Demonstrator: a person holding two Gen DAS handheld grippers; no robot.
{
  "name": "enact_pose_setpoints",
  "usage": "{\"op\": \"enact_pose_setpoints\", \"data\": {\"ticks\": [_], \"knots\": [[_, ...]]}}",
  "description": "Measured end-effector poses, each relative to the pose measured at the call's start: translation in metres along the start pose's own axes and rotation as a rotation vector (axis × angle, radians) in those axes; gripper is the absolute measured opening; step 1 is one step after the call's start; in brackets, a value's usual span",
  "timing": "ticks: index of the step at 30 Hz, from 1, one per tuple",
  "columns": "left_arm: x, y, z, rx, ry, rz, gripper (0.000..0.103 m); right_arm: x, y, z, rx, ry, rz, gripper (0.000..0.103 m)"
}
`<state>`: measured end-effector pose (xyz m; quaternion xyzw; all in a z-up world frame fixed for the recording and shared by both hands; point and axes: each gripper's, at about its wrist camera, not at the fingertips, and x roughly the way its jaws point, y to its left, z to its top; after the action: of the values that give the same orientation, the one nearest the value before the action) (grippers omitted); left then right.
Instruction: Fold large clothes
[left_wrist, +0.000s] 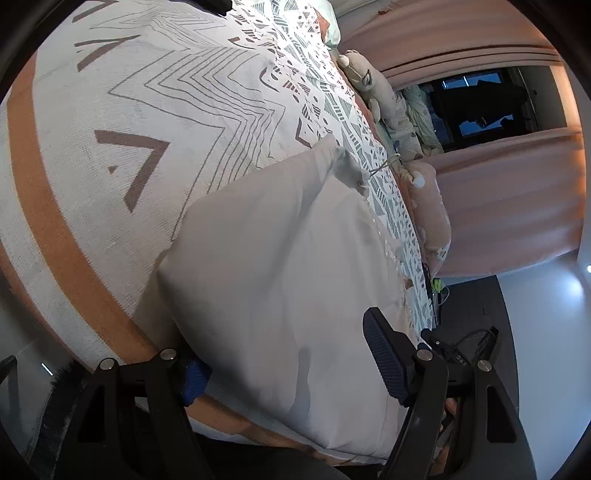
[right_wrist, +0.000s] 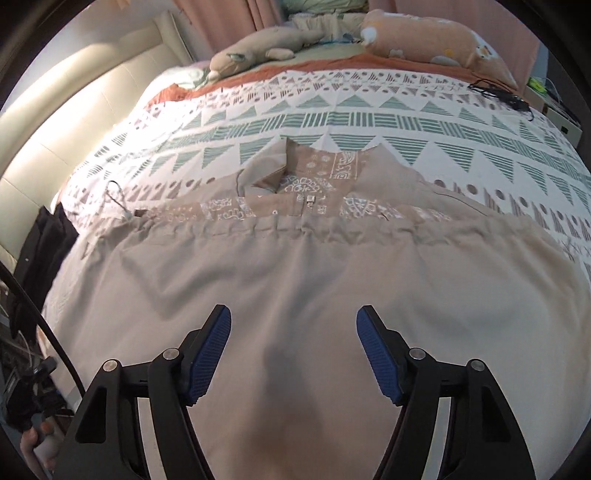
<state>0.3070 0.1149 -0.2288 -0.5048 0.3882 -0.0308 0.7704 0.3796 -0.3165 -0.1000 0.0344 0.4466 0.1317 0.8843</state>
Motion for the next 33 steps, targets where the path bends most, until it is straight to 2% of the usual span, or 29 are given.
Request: {"op": "enact_pose_setpoints", "data": {"ticks": [2,3,6,8,9,10,12,17,28,31,33], "knots": [[-0.001,0.002,-0.002,-0.016,-0.02,-0.004,0.075,0.026,-0.001,0.018,-0.011,0.031,-0.022,0.064],[0.0,0.002,-0.002,-0.018,-0.027,-0.004,0.075,0.038,-0.001,0.025,-0.004,0.049,-0.024,0.058],[-0.003,0.005,-0.001,-0.035,-0.05,0.002,0.071,0.069,-0.003,0.043,0.003,0.099,-0.037,0.055],[-0.003,0.006,-0.001,-0.039,-0.055,0.001,0.07,0.09,-0.003,0.05,-0.018,0.126,-0.068,0.043],[-0.004,0.006,-0.002,-0.035,-0.058,0.004,0.07,0.097,-0.002,0.054,-0.033,0.125,-0.086,0.033],[-0.005,0.005,-0.002,-0.03,-0.061,0.007,0.07,0.1,-0.001,0.059,-0.046,0.108,-0.105,0.013],[-0.006,0.005,-0.001,-0.028,-0.06,0.01,0.07,0.105,-0.005,0.066,-0.036,0.093,-0.1,0.001],[-0.011,0.008,0.001,-0.045,-0.062,0.001,0.07,0.099,-0.007,0.07,-0.03,0.04,-0.114,0.0],[0.004,0.014,0.028,-0.075,0.017,-0.024,0.07,0.106,-0.024,0.067,0.044,0.042,-0.106,0.0],[0.01,0.013,0.036,-0.082,0.035,-0.045,0.07,0.107,-0.028,0.068,0.054,0.045,-0.094,0.0],[0.012,0.011,0.041,-0.076,0.033,-0.093,0.07,0.108,-0.032,0.07,0.062,0.051,-0.086,0.0]]}}
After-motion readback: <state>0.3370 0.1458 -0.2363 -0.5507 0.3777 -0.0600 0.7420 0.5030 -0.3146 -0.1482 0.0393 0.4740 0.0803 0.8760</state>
